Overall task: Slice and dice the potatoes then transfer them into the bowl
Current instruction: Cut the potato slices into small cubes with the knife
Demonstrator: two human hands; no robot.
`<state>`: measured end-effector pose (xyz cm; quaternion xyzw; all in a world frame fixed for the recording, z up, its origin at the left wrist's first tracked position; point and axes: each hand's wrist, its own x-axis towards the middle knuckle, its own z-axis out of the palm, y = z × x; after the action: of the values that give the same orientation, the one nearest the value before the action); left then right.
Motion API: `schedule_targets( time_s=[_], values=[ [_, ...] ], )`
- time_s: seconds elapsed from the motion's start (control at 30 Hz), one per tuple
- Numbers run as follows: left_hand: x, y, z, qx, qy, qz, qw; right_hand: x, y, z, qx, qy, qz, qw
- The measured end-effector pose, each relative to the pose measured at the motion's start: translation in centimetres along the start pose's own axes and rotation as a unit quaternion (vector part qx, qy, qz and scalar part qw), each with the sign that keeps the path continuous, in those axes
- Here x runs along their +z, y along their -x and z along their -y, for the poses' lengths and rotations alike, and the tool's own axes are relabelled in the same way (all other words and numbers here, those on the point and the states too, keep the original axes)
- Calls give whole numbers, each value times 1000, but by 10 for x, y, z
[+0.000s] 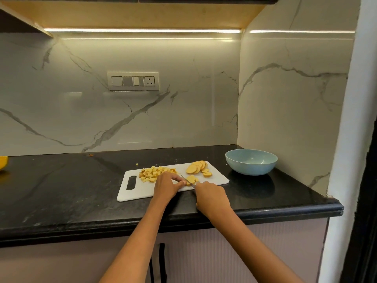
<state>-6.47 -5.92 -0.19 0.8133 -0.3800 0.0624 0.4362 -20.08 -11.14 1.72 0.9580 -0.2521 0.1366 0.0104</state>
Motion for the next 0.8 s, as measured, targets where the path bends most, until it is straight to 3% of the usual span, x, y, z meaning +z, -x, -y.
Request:
schedule_targets(
  time_s=[0.13,0.33,0.47,0.63,0.8],
  values=[
    [-1,1,1,17,-7,1,1000,3,-7,2,8,-32,-9,999],
    [1,-4,2,22,-7,1,1000,15,-8,-10,73,-172,-133,973],
    [1,-6,2,29,1,-4,1000,19,-31,-22,89,-209,-164,960],
    [11,-13,-5,76,-6,70,995,17,-55,-35,97,-222,-178,954],
    [23,-31,-1,66,-55,112,990,15,-71,-46,80,-217,-202,952]
  ],
)
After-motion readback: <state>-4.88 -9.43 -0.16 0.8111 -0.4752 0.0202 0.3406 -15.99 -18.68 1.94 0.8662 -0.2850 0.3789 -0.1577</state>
